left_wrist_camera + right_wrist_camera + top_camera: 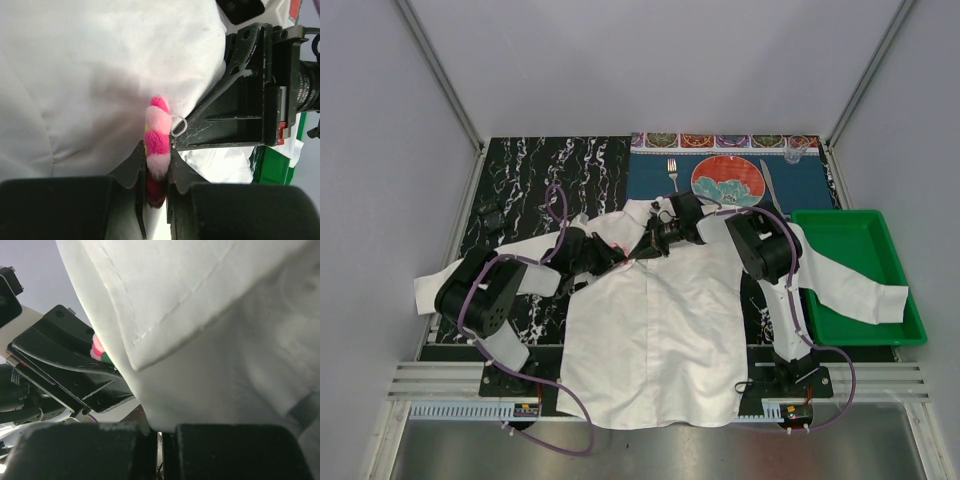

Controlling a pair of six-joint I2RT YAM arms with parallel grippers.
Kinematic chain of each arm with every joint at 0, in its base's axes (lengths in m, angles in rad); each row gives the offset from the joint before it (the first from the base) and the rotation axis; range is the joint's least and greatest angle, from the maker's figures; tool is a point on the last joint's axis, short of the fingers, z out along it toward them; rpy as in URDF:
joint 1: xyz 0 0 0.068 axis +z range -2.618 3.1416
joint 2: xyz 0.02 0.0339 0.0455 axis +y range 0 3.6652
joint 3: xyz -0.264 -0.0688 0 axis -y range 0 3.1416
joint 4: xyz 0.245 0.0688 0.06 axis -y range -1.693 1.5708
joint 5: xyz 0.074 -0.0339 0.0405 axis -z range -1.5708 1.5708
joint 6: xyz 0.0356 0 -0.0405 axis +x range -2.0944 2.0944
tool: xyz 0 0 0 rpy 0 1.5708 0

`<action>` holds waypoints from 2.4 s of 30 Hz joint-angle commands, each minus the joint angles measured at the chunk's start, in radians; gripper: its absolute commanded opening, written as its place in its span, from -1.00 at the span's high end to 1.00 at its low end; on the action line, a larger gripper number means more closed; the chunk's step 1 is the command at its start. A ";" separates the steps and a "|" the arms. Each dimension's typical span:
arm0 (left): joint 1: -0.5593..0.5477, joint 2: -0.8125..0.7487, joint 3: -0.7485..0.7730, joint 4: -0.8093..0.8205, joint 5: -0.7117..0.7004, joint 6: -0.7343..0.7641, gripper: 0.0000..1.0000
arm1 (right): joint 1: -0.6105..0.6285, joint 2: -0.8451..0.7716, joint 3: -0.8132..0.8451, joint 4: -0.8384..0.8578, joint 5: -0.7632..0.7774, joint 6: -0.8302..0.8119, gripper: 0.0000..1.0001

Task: Pin the brooch onto the clothing
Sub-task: Pin the brooch to the clothes.

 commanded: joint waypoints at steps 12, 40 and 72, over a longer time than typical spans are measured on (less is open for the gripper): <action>0.016 0.005 -0.001 0.007 0.084 0.011 1.00 | -0.005 -0.030 0.107 -0.085 0.028 -0.099 1.00; 0.041 0.007 -0.055 0.060 0.087 0.026 1.00 | -0.062 -0.145 0.162 -0.429 -0.119 -0.375 0.21; 0.038 0.014 -0.046 0.090 0.101 0.040 1.00 | 0.038 0.010 0.225 -0.561 -0.055 -0.515 0.22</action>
